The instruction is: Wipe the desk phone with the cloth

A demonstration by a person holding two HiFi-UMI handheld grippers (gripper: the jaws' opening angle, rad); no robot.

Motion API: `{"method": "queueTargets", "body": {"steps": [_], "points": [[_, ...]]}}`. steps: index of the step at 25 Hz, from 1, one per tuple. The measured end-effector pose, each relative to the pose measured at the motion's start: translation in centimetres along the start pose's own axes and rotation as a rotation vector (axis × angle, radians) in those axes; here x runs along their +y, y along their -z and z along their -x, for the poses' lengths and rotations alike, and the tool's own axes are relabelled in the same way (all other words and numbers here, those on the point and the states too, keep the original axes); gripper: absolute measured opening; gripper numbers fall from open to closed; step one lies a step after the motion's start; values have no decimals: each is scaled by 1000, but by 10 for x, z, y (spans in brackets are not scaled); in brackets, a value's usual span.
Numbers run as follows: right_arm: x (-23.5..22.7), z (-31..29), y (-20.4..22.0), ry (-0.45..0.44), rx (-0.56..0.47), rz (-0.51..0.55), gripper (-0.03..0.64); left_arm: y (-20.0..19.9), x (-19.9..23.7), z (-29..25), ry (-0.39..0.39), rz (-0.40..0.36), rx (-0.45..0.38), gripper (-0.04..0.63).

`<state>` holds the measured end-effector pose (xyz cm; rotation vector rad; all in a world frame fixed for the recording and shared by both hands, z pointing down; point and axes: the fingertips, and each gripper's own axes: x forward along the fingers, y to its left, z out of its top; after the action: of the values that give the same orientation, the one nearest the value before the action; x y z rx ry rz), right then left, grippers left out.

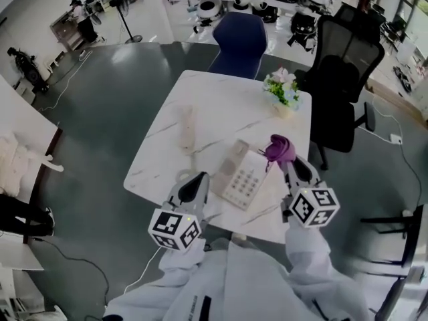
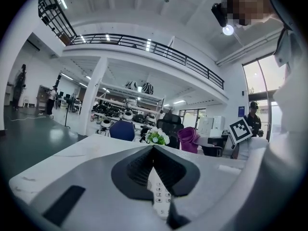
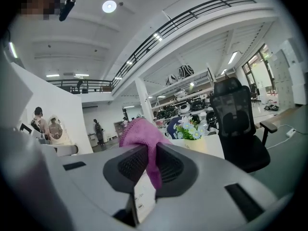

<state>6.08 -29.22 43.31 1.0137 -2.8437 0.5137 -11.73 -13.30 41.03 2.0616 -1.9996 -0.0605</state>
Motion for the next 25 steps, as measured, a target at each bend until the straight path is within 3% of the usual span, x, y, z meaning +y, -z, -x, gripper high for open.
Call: {"method": "queueTargets", "body": {"steps": [11, 17, 25], "points": [[-6, -28, 1, 104, 35, 87, 32, 11, 3, -44, 134, 5, 113, -2], [-17, -46, 21, 181, 84, 111, 32, 26, 6, -70, 225, 11, 183, -2], [-20, -66, 48, 221, 160, 149, 34, 42, 15, -89, 278, 29, 238, -2]]}}
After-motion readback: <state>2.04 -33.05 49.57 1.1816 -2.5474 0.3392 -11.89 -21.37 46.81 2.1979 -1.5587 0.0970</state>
